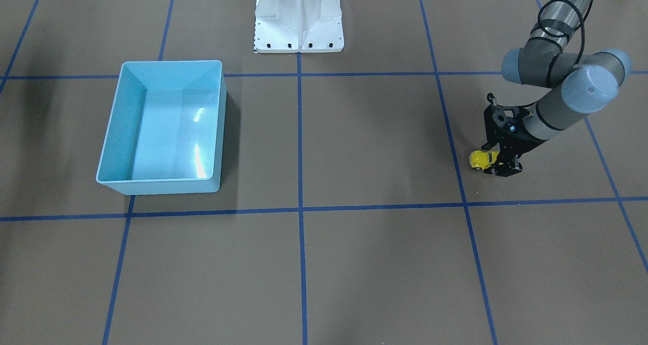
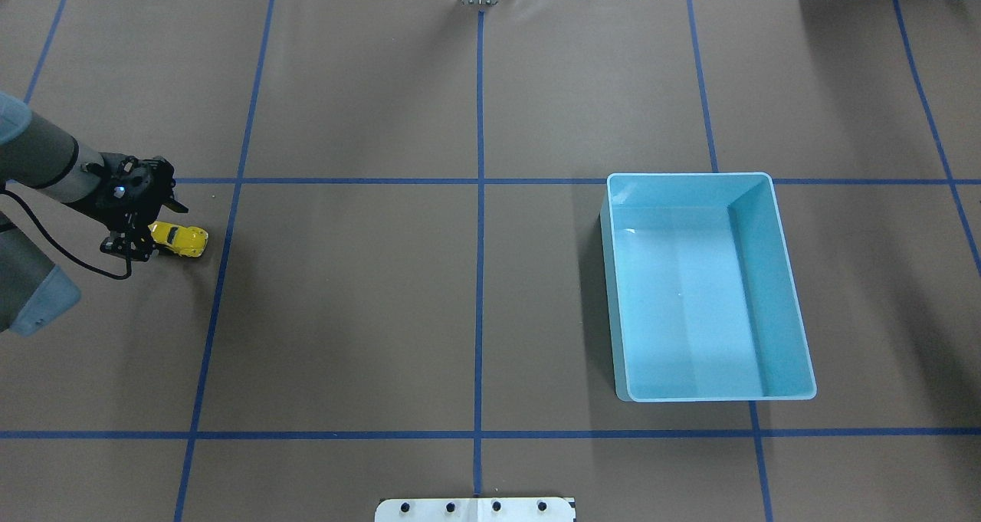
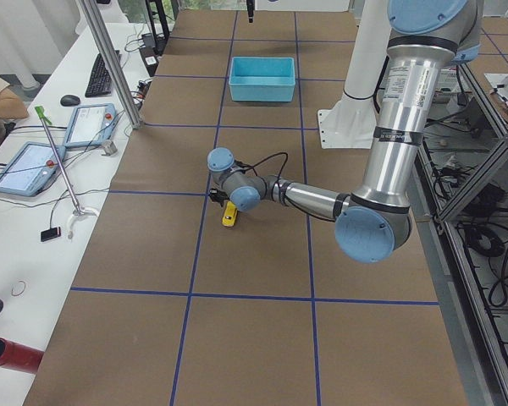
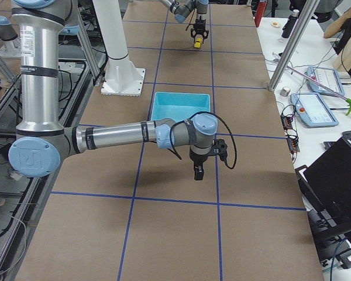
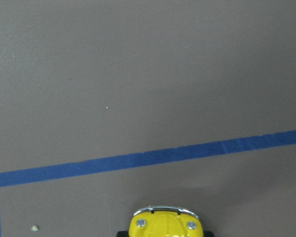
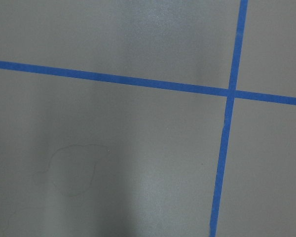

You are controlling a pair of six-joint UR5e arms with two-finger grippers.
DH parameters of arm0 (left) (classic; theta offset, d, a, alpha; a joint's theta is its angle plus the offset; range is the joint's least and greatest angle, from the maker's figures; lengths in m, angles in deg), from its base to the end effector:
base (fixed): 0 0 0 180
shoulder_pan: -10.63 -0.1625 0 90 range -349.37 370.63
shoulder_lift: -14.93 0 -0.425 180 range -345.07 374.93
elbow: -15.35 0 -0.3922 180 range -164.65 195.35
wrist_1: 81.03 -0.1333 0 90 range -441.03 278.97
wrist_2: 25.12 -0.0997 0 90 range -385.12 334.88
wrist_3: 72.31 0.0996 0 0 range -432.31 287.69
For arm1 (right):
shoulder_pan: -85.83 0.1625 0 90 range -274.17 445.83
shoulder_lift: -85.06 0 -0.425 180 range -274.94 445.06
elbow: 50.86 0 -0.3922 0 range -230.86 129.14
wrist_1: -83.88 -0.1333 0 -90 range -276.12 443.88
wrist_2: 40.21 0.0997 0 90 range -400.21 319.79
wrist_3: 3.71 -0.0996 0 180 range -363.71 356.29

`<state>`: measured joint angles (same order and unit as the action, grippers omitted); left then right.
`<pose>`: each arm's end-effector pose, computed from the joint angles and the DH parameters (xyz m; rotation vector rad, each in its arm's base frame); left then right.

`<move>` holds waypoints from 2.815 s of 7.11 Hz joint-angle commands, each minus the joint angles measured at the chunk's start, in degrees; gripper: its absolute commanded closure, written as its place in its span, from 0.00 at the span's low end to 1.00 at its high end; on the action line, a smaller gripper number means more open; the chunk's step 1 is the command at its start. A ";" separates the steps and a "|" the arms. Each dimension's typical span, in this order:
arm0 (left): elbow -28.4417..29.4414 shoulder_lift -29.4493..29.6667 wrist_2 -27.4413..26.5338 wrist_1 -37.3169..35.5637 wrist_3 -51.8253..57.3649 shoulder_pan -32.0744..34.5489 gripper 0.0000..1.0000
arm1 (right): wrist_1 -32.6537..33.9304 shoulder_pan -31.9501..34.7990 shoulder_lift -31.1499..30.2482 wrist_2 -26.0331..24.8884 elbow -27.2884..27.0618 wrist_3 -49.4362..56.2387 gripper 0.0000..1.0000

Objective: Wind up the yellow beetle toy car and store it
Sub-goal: 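Drag the car backward again with the left gripper, pressing it down, then release the car with the left gripper and lift away, letting it roll, then reach the right gripper down over the car beside the bin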

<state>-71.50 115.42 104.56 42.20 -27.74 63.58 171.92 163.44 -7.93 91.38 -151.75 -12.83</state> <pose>0.3010 -0.5144 0.5237 0.8058 0.6894 1.5490 -0.0368 -0.4806 0.5893 0.0265 -0.7423 -0.1169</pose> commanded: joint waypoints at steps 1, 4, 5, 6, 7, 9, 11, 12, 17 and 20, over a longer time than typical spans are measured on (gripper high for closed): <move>0.02 -0.03 -0.13 -0.45 0.25 2.06 0.00 | 0.03 0.00 0.00 -0.01 0.00 -0.02 0.00; -0.16 -0.11 0.13 -8.15 -2.54 8.28 0.00 | -0.06 0.00 0.00 -0.01 -0.09 0.06 0.00; -0.42 -0.11 0.13 -9.23 -7.87 10.48 0.00 | -0.06 0.00 0.00 0.08 -0.09 -0.02 0.00; -1.03 -0.20 0.74 -9.24 -16.45 12.85 0.00 | 0.03 0.00 -0.43 0.17 -0.44 -0.02 0.00; -3.04 -2.47 2.84 -11.59 -29.06 16.79 0.00 | 0.03 0.00 -0.53 0.17 -0.53 -0.02 0.00; -7.01 -4.85 3.12 -19.66 -47.30 23.65 0.00 | -0.06 0.00 -0.18 0.17 0.00 -0.02 0.00; -6.84 -5.82 6.17 -22.69 -53.26 29.02 0.00 | -0.14 0.00 -0.44 0.69 -0.35 -0.02 0.00; -6.93 -10.70 7.68 -21.64 -53.10 31.66 0.00 | -0.06 0.00 -0.18 0.69 -2.01 -0.11 0.00; -5.70 -17.25 10.33 -21.55 -52.48 40.21 0.00 | 27.82 -10.69 23.92 -0.18 -20.63 -9.41 0.00; -4.82 -17.08 9.89 -21.90 -52.57 40.21 0.00 | 28.33 -27.52 35.04 -11.53 -22.58 -11.72 0.00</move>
<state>-76.95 98.23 114.59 20.49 -80.31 103.82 199.88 144.27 22.52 87.15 -173.16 -24.42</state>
